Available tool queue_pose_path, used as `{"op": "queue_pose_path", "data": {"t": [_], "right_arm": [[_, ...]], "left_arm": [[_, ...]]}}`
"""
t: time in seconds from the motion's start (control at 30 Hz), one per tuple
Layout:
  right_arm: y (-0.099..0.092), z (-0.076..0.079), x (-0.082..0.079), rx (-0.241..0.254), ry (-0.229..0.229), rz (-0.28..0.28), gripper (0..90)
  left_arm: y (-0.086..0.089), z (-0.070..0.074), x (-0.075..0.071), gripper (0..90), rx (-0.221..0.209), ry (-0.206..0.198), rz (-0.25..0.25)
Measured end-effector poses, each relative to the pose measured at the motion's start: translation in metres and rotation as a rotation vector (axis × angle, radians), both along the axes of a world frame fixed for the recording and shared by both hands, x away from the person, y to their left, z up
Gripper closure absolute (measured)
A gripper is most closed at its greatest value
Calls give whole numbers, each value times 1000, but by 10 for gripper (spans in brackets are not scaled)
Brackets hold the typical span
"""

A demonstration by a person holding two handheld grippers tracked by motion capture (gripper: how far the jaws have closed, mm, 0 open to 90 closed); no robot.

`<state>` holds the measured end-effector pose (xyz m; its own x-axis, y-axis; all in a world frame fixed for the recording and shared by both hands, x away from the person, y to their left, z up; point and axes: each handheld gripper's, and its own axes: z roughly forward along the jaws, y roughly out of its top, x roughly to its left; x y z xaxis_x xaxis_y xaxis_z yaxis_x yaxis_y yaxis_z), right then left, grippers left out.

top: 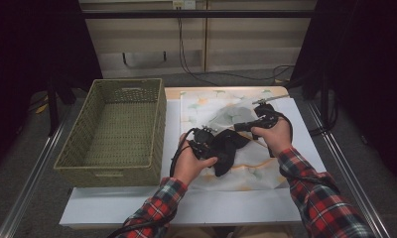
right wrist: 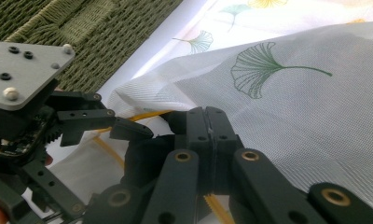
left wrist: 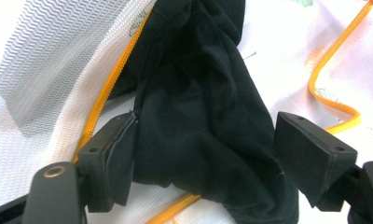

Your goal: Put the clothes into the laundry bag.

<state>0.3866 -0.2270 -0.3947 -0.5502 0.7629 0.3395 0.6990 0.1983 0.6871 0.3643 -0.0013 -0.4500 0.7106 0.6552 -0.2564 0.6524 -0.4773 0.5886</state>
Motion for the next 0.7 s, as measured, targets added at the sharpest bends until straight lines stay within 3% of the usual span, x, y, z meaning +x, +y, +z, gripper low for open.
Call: {"op": "queue_pose_path", "data": {"t": [0.03,0.1,0.17,0.2,0.23,0.3,0.53,0.57,0.63,0.7], "right_arm": [[0,-1,0,-2,0,0,900],[1,-1,0,-2,-1,3,900],[1,-1,1,-3,2,4,900],[1,-1,1,-1,2,5,900],[1,-1,1,-2,3,4,900],[1,-1,1,0,2,5,900],[0,1,1,5,2,5,900],[0,1,1,6,1,3,900],[0,1,1,4,0,6,900],[1,1,1,4,0,3,900]], "left_arm": [[-2,-2,-2,234,-19,1,27],[0,-5,-1,273,33,-6,-30],[0,-6,-2,299,30,9,-22],[-1,-8,-3,321,8,15,0],[0,-8,-3,342,34,15,-25],[0,-11,-4,387,47,21,-27],[-1,-14,-6,516,57,-4,22],[1,-13,-5,544,82,-6,2],[0,-13,-6,645,60,17,38],[2,-12,-4,724,63,13,36]]}}
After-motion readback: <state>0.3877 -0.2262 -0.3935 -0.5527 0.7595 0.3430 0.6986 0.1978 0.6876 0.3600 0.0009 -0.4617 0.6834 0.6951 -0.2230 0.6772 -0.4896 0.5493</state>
